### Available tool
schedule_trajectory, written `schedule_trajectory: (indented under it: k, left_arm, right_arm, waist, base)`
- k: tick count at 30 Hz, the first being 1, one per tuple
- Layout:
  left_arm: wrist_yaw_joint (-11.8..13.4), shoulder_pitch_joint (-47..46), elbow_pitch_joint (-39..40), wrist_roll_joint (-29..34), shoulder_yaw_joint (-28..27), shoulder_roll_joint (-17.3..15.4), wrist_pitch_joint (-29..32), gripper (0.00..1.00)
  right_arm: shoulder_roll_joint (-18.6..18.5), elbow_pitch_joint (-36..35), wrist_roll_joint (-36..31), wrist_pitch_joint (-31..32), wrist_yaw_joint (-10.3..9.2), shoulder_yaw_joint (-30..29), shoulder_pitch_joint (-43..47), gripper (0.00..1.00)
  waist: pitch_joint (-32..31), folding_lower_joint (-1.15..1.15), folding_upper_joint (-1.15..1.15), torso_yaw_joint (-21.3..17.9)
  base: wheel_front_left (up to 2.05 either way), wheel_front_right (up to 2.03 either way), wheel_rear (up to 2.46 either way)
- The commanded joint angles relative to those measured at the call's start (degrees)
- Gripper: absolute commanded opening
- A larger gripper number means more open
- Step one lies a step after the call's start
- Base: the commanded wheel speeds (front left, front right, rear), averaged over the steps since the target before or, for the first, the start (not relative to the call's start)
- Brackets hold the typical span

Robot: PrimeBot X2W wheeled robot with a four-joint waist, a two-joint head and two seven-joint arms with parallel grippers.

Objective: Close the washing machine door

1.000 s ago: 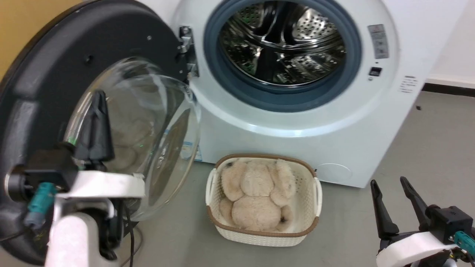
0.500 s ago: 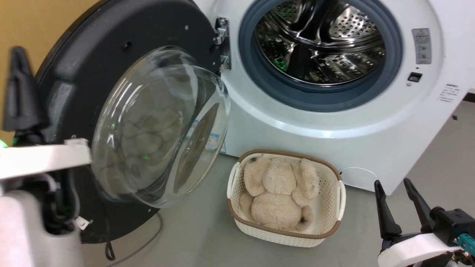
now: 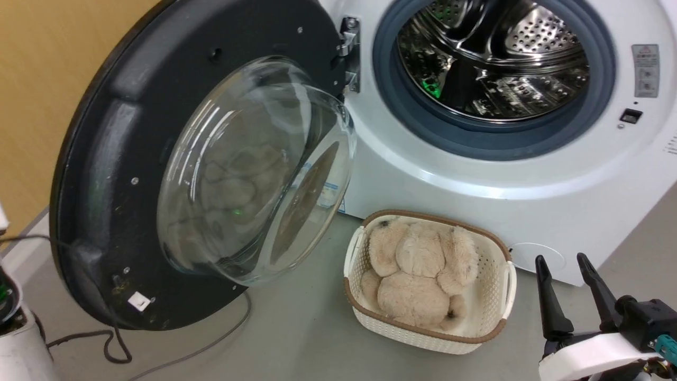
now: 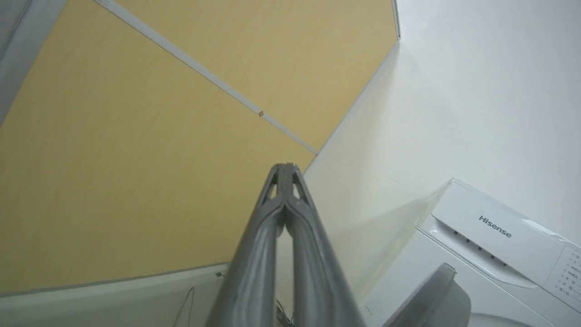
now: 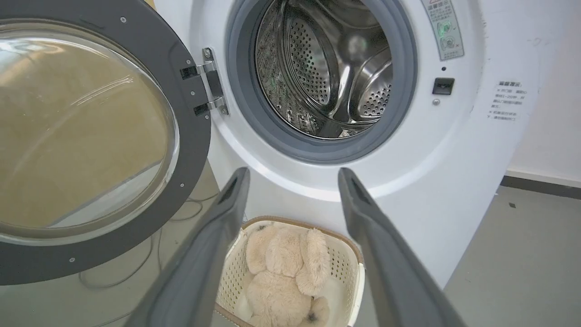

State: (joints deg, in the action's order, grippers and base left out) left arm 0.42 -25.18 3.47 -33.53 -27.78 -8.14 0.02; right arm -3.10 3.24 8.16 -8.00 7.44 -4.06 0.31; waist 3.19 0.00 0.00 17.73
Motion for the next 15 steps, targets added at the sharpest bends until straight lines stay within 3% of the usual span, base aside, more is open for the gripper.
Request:
schedule_trajectory:
  k: [1, 6, 15]
  left_arm:
    - [0.3, -0.6, -1.0, -2.3, -1.6, -0.1, 1.0, 0.00]
    - [0.5, 0.7, -5.4, -8.3, -5.4, 0.7, 4.8, 0.00]
    - [-4.5, 5.7, -11.8, -17.4, -6.5, 3.1, 14.9, 0.00]
  right_arm:
    - [0.1, 0.2, 0.5, -0.6, 0.03, -0.2, -0.9, 1.00]
    - [0.1, 0.6, 0.9, -1.2, 0.03, -0.6, -1.0, 1.00]
    - [0.2, 1.1, 1.7, -2.3, 0.03, -1.4, -0.9, 1.00]
  waist:
    - [0.1, 0.00, 0.00, 0.5]
    - [0.4, 0.00, 0.00, 1.7]
    - [0.6, 0.00, 0.00, 3.8]
  base:
    - [0.00, 0.00, 0.00]
    - [0.00, 0.00, 0.00]
    - [0.00, 0.00, 0.00]
